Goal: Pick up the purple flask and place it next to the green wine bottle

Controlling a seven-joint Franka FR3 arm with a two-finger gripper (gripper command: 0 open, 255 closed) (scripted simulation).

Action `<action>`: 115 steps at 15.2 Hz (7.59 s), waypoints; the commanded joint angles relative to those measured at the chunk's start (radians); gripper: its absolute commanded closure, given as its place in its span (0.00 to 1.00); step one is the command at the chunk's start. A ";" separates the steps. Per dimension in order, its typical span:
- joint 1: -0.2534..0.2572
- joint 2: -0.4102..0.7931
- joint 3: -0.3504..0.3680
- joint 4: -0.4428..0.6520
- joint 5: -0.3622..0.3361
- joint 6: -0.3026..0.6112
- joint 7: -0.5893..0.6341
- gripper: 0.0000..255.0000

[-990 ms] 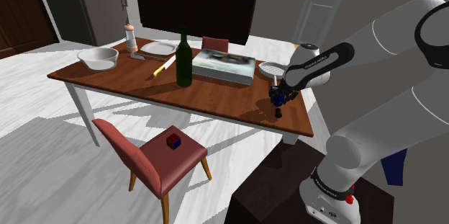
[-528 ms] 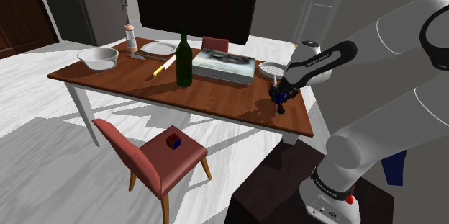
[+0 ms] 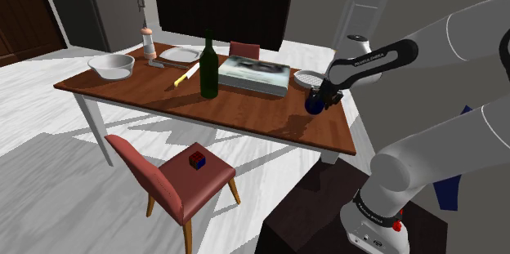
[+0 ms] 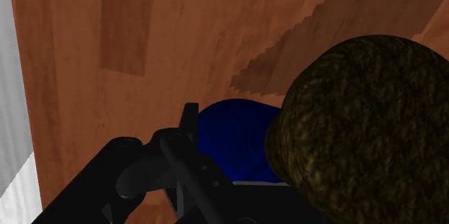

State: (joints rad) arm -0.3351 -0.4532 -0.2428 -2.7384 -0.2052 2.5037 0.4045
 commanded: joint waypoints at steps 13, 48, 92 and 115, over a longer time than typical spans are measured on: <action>0.007 -0.113 0.024 0.122 0.020 -0.234 -0.009 1.00; 0.028 -0.138 0.066 0.577 0.066 -0.714 -0.036 1.00; 0.188 0.738 0.269 1.698 0.091 -0.990 0.273 1.00; 0.179 0.603 0.267 1.189 0.091 -0.616 0.307 1.00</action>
State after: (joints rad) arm -0.1562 0.1498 0.0247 -1.5375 -0.1136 1.8737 0.7095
